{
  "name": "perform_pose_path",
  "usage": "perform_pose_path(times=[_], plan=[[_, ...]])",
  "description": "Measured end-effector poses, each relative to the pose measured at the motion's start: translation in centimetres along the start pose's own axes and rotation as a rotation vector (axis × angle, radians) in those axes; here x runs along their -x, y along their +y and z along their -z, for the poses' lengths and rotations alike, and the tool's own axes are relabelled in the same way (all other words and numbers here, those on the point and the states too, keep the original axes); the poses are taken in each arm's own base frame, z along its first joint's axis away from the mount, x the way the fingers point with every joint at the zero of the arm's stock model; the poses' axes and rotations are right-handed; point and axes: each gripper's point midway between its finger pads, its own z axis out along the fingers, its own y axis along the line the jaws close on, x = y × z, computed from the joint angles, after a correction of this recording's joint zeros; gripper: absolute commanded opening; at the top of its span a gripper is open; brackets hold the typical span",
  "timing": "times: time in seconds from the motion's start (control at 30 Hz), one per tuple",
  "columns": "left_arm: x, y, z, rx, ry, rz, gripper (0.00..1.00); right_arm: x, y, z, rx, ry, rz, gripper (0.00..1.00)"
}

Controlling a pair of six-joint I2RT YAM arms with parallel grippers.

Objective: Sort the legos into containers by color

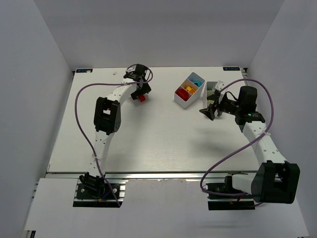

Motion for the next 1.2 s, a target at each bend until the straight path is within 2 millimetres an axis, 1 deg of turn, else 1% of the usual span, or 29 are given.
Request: perform_pose_path(times=[0.07, 0.2, 0.23, 0.33, 0.4, 0.47, 0.57, 0.67, 0.73, 0.8, 0.87, 0.93, 1.0, 1.1, 1.2], plan=[[-0.1, 0.2, 0.0, 0.006, 0.004, -0.004, 0.7, -0.1, 0.0, 0.0, 0.0, 0.001, -0.001, 0.8], [-0.3, 0.6, -0.3, 0.014, 0.005, -0.017, 0.5, -0.6, 0.3, -0.1, 0.004, 0.006, -0.01, 0.8], [-0.3, 0.6, -0.3, 0.013, 0.002, -0.017, 0.41, -0.6, 0.3, -0.1, 0.004, 0.006, -0.01, 0.8], [-0.3, 0.7, -0.2, 0.001, -0.005, -0.025, 0.3, -0.6, 0.3, -0.1, 0.005, 0.006, -0.011, 0.8], [-0.4, 0.7, -0.2, -0.014, -0.01, -0.033, 0.28, -0.6, 0.3, -0.1, 0.007, 0.004, -0.011, 0.79], [-0.7, 0.5, 0.2, -0.048, -0.006, -0.05, 0.23, -0.6, 0.4, -0.1, 0.01, 0.002, -0.017, 0.78], [-2.2, 0.4, 1.2, -0.147, 0.021, -0.089, 0.22, -0.8, 0.8, -0.4, 0.025, 0.006, -0.049, 0.75], [-4.6, 0.7, 3.2, -0.274, 0.053, -0.132, 0.22, -1.6, 1.7, -1.5, 0.057, 0.03, -0.117, 0.74], [-6.3, 0.9, 5.3, -0.369, 0.076, -0.161, 0.22, -2.1, 2.9, -2.6, 0.094, 0.051, -0.173, 0.72], [-7.4, 0.6, 8.1, -0.502, 0.062, -0.198, 0.19, -2.0, 4.0, -3.9, 0.129, 0.069, -0.241, 0.68], [-7.9, -0.3, 11.1, -0.643, 0.021, -0.243, 0.18, -1.3, 4.8, -5.0, 0.157, 0.078, -0.324, 0.65], [-8.4, -0.8, 14.2, -0.771, -0.03, -0.291, 0.18, -0.2, 5.2, -6.3, 0.175, 0.082, -0.423, 0.65], [-9.4, -1.2, 17.0, -0.891, -0.084, -0.349, 0.18, 1.2, 5.3, -7.9, 0.182, 0.082, -0.55, 0.66], [-11.1, -1.5, 19.7, -1.005, -0.139, -0.431, 0.18, 2.7, 5.2, -10.2, 0.156, 0.105, -0.73, 0.69], [-12.9, -1.7, 21.0, -1.062, -0.184, -0.508, 0.18, 3.4, 5.7, -12.3, 0.117, 0.138, -0.896, 0.69]])
